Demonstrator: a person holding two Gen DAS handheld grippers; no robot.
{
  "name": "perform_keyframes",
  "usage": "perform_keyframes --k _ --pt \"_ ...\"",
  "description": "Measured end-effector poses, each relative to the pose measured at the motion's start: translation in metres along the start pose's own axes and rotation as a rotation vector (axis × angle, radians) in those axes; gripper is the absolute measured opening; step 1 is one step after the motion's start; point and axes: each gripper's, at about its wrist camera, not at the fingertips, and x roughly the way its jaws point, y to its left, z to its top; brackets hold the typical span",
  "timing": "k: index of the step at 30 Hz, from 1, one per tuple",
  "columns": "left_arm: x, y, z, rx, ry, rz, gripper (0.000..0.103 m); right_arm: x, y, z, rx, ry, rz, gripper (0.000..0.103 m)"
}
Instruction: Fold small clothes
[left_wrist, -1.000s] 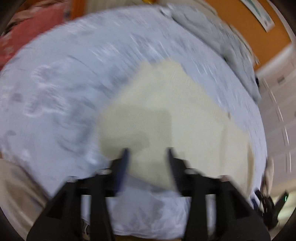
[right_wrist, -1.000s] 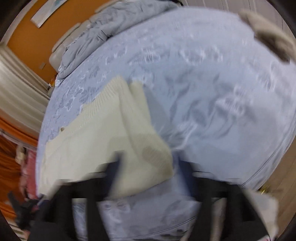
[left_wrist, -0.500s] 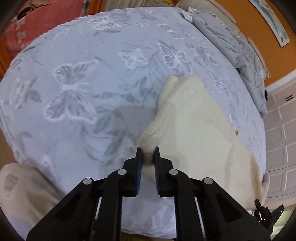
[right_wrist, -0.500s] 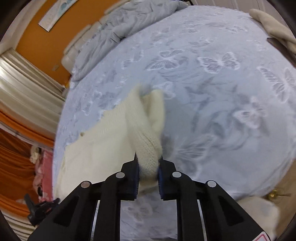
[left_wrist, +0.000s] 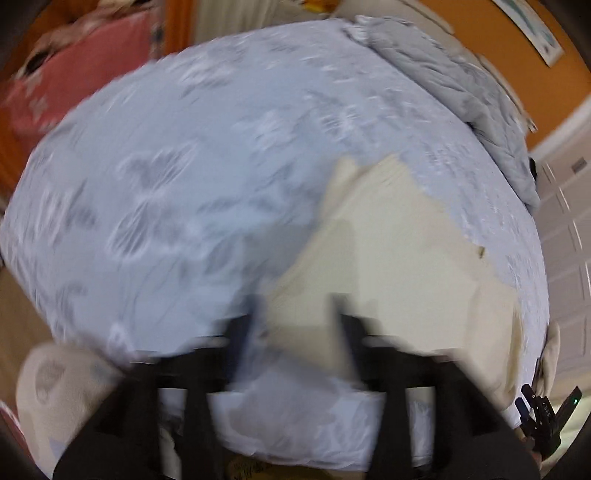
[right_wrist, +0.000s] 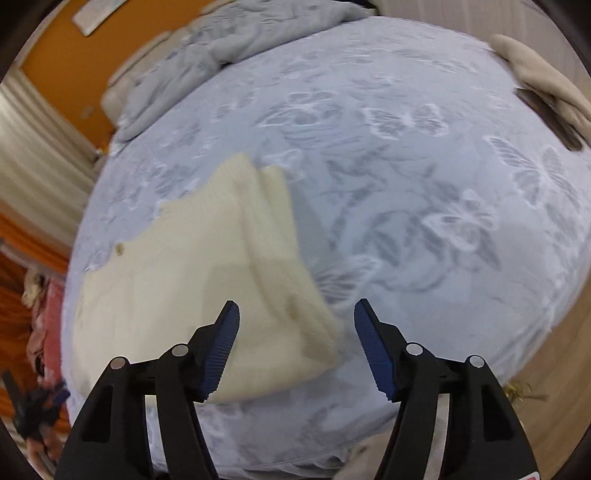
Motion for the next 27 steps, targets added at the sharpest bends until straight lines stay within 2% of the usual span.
perform_keyframes --k 1,3,4,5,6,7,8,9,10,11,13,14,16,17,19,20,22,23,24,25,27 --pt "0.002 -0.006 0.0 0.015 -0.013 0.009 0.074 0.007 0.004 0.002 -0.012 0.008 -0.001 0.063" --pt "0.019 -0.012 0.0 0.061 -0.006 0.047 0.071 0.015 0.007 -0.001 -0.022 0.022 -0.006 0.065" --pt "0.036 -0.009 0.0 0.056 0.029 0.065 0.064 0.018 0.006 0.0 -0.011 0.023 -0.01 0.066" --pt "0.049 -0.004 0.001 0.034 0.071 0.066 0.042 0.021 0.004 0.001 0.001 0.02 0.0 0.066" --pt "0.053 0.005 -0.001 0.0 0.103 0.034 0.036 0.021 0.0 0.003 0.011 0.016 0.011 0.066" --pt "0.051 0.013 -0.005 -0.042 0.1 0.001 0.031 0.025 -0.003 0.004 0.027 0.012 0.022 0.066" --pt "0.045 0.017 -0.007 -0.062 0.091 -0.021 0.014 0.028 -0.005 0.005 0.037 0.015 0.026 0.065" --pt "0.039 0.015 -0.009 -0.053 0.086 -0.019 0.013 0.029 -0.008 0.004 0.042 0.02 0.034 0.06" --pt "0.031 0.014 -0.011 -0.042 0.081 -0.017 0.012 0.033 -0.007 0.004 0.042 0.043 0.066 0.019" --pt "0.023 0.014 -0.016 -0.038 0.08 -0.016 0.012 0.037 -0.005 0.005 0.036 0.078 0.103 0.01" --pt "0.011 0.018 -0.022 -0.04 0.076 -0.023 0.011 0.024 0.0 0.004 0.027 0.067 0.154 0.01" --pt "0.006 0.019 -0.026 -0.041 0.078 -0.023 0.011 0.017 0.003 0.002 0.002 0.054 0.15 0.009" --pt "0.008 0.026 -0.035 -0.034 0.095 0.009 0.012 0.017 0.003 -0.001 -0.014 0.077 0.07 0.009" --pt "0.016 0.025 -0.034 -0.025 0.105 0.027 0.012 0.026 -0.004 -0.003 0.003 0.118 0.002 0.01" --pt "0.036 0.02 -0.034 0.005 0.121 0.064 0.014 0.041 -0.015 -0.003 0.072 0.198 -0.019 0.011" --pt "0.035 0.017 -0.032 0.012 0.116 0.071 0.016 0.039 -0.015 0.0 0.079 0.19 -0.022 0.02" --pt "0.024 0.012 -0.026 0.016 0.095 0.069 0.019 0.027 -0.007 0.008 0.06 0.138 -0.054 0.029" --pt "0.016 0.01 -0.021 0.019 0.078 0.06 0.019 0.023 -0.004 0.009 0.052 0.121 -0.062 0.039" --pt "0.007 0.007 -0.015 0.032 0.051 0.04 0.019 0.018 0.003 0.015 0.036 0.091 -0.068 0.043" --pt "0.001 0.003 -0.01 0.046 0.031 0.034 0.019 0.017 0.007 0.02 0.026 0.08 -0.065 0.052" --pt "-0.003 -0.009 0.007 0.086 -0.005 0.033 0.022 0.021 0.021 0.038 -0.015 0.052 -0.039 0.054"
